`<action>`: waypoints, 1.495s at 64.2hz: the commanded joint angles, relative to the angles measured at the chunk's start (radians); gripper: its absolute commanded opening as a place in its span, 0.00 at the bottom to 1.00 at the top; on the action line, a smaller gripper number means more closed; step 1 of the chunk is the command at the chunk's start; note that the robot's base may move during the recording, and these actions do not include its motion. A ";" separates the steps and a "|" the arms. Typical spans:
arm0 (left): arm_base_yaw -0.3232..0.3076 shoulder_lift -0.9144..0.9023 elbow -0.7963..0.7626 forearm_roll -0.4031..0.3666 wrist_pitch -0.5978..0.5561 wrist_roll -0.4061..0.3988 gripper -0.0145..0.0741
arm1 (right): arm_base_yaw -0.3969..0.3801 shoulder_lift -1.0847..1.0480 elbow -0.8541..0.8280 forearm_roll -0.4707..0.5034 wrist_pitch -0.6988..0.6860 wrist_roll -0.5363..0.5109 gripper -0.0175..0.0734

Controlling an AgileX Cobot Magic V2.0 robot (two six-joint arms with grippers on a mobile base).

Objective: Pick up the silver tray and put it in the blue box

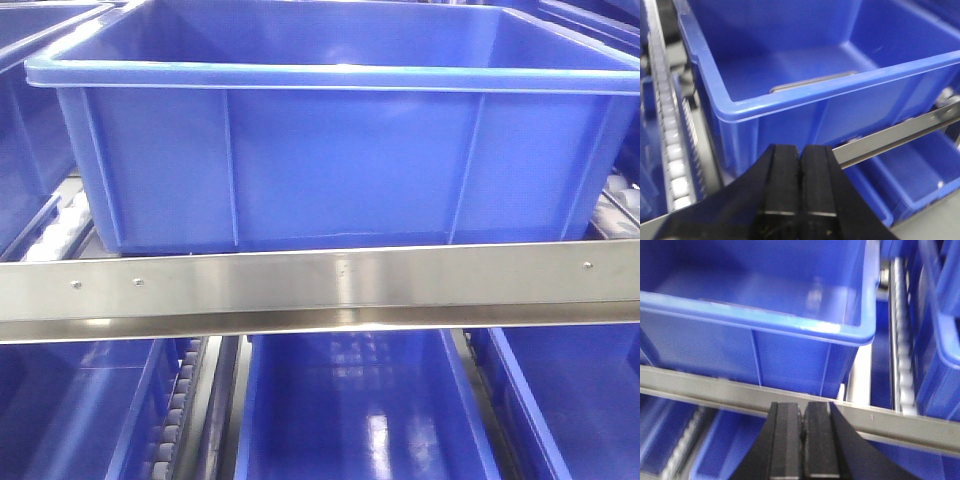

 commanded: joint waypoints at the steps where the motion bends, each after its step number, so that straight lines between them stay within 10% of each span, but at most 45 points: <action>1: 0.001 -0.041 0.010 0.008 -0.138 0.002 0.06 | -0.003 -0.061 0.007 -0.012 -0.136 -0.011 0.25; 35: 0.001 -0.057 0.019 0.006 -0.133 0.002 0.06 | -0.003 -0.090 0.016 -0.012 -0.126 -0.011 0.25; 42: 0.018 -0.082 0.019 -0.153 -0.123 0.039 0.06 | -0.003 -0.090 0.016 -0.012 -0.126 -0.011 0.25; 49: 0.091 -0.155 0.030 -0.201 -0.097 0.208 0.06 | -0.003 -0.090 0.016 -0.012 -0.126 -0.011 0.25; 74: 0.539 -0.537 0.375 -0.321 -0.130 0.208 0.06 | -0.003 -0.090 0.016 -0.012 -0.126 -0.011 0.25; 96: 0.589 -0.563 0.478 -0.327 -0.079 0.208 0.06 | -0.003 -0.090 0.016 -0.012 -0.122 -0.011 0.25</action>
